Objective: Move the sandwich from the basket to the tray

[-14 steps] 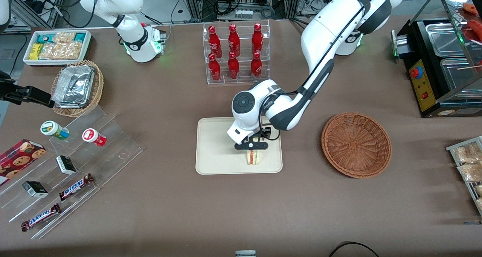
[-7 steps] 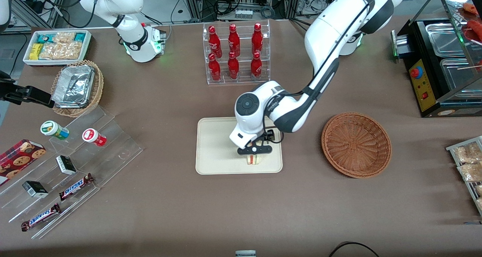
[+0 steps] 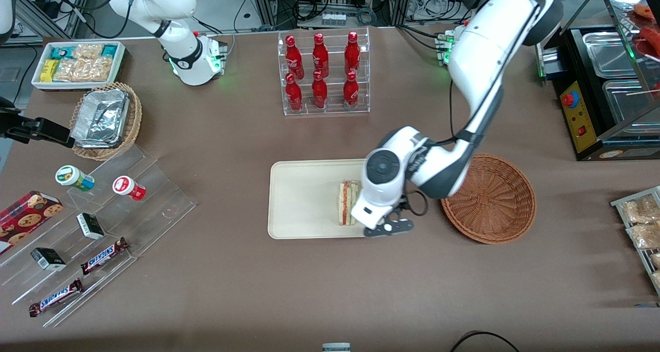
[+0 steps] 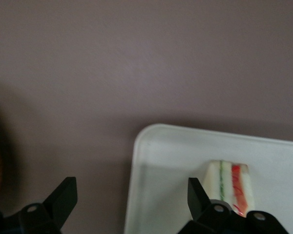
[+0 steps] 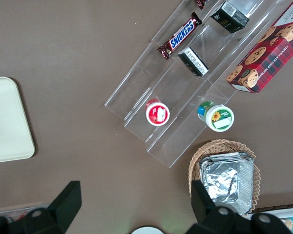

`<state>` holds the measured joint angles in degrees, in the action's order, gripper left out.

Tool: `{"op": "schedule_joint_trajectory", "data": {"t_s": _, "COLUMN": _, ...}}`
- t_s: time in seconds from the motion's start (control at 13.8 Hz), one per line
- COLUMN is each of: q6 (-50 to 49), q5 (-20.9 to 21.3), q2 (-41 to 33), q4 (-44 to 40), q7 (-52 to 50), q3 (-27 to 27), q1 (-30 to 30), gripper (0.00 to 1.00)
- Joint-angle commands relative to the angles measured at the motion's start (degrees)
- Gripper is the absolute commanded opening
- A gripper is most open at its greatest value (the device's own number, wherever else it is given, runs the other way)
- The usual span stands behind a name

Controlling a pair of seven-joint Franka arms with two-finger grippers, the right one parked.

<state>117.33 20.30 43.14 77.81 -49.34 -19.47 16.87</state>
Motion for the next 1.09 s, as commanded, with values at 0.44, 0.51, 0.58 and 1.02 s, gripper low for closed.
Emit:
{"op": "schedule_joint_trajectory", "data": {"t_s": 0.44, "q6": -12.9, "q5": -8.77, "q2": -16.14, "q4": 5.25, "q7": 19.78, "q3": -0.57, "q1": -14.05, "gripper": 1.0}}
{"op": "schedule_joint_trajectory", "data": {"t_s": 0.51, "q6": -15.18, "q5": -9.22, "q2": -17.9, "q4": 5.16, "q7": 21.98, "q3": -0.57, "q1": -15.37, "gripper": 1.0}}
{"op": "schedule_joint_trajectory", "data": {"t_s": 0.58, "q6": -17.29, "q5": -10.18, "q2": -19.31, "q4": 4.99, "q7": 23.66, "q3": -0.57, "q1": -16.34, "gripper": 1.0}}
{"op": "schedule_joint_trajectory", "data": {"t_s": 1.02, "q6": -27.58, "q5": -12.82, "q2": -27.75, "q4": 4.64, "q7": 30.18, "q3": 1.44, "q1": -18.98, "gripper": 1.0}}
